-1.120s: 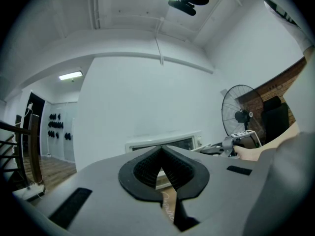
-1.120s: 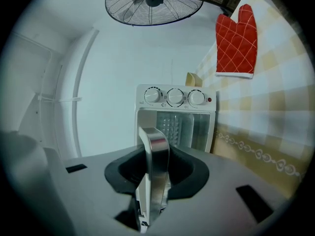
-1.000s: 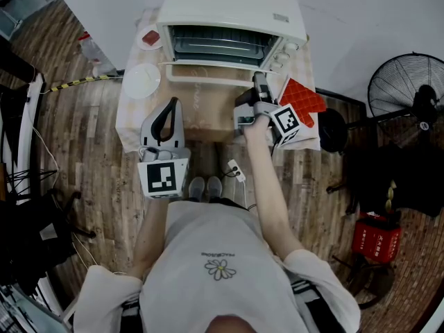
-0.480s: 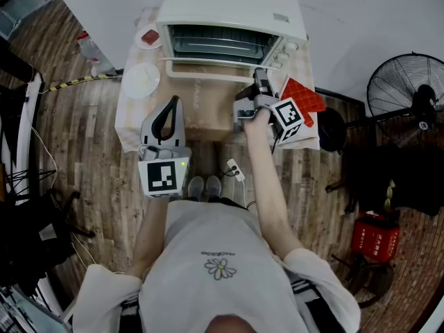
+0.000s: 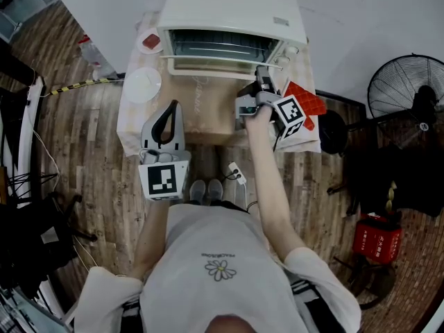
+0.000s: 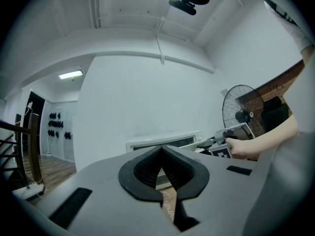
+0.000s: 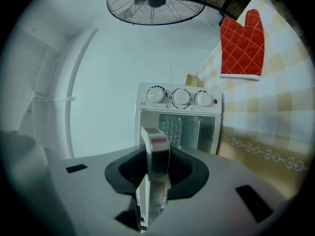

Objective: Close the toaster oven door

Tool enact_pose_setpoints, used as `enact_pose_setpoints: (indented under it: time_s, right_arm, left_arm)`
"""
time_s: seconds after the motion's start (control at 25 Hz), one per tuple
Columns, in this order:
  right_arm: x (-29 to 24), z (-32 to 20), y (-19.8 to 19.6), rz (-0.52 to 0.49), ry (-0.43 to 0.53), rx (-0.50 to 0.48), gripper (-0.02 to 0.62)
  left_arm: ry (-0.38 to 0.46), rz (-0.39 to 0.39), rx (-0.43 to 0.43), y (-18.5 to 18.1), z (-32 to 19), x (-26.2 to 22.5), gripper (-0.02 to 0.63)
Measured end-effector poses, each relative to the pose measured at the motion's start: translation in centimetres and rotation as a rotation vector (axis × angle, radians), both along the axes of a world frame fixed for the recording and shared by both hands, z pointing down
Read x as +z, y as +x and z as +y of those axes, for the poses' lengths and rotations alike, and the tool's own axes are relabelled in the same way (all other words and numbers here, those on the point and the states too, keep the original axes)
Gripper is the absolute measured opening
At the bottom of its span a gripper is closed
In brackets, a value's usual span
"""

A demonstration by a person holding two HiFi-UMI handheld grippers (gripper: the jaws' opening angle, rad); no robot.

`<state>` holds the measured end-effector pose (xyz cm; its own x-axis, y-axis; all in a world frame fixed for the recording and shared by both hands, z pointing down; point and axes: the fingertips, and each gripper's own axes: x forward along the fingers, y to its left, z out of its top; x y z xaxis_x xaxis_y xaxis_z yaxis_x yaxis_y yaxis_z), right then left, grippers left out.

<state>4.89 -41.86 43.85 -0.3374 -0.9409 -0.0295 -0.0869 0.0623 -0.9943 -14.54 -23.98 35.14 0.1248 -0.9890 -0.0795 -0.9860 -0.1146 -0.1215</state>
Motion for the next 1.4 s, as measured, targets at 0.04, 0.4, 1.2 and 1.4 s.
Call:
enact_pose_setpoints:
  time_s: [0.04,0.4,1.2,1.4]
  right_arm:
    - [-0.1,-0.1,0.0,-0.003,0.000,0.000,0.069]
    - [-0.8,-1.3,-0.2,-0.031,0.006,0.000,0.064]
    - [-2.1,-5.3,-0.9,-0.085,-0.047,-0.011,0.060]
    - [-2.4,-6.2,-1.0,-0.083,-0.060,-0.010,0.060]
  left_arm:
    - [0.000,-0.001,-0.001,-0.1,-0.1,0.0,0.015]
    - [-0.003,0.005,0.004,-0.1,-1.0,0.2,0.015]
    - [-0.013,0.011,0.000,-0.2,-3.2,0.7,0.015]
    - [-0.025,-0.003,-0.004,-0.4,-3.5,0.9,0.014]
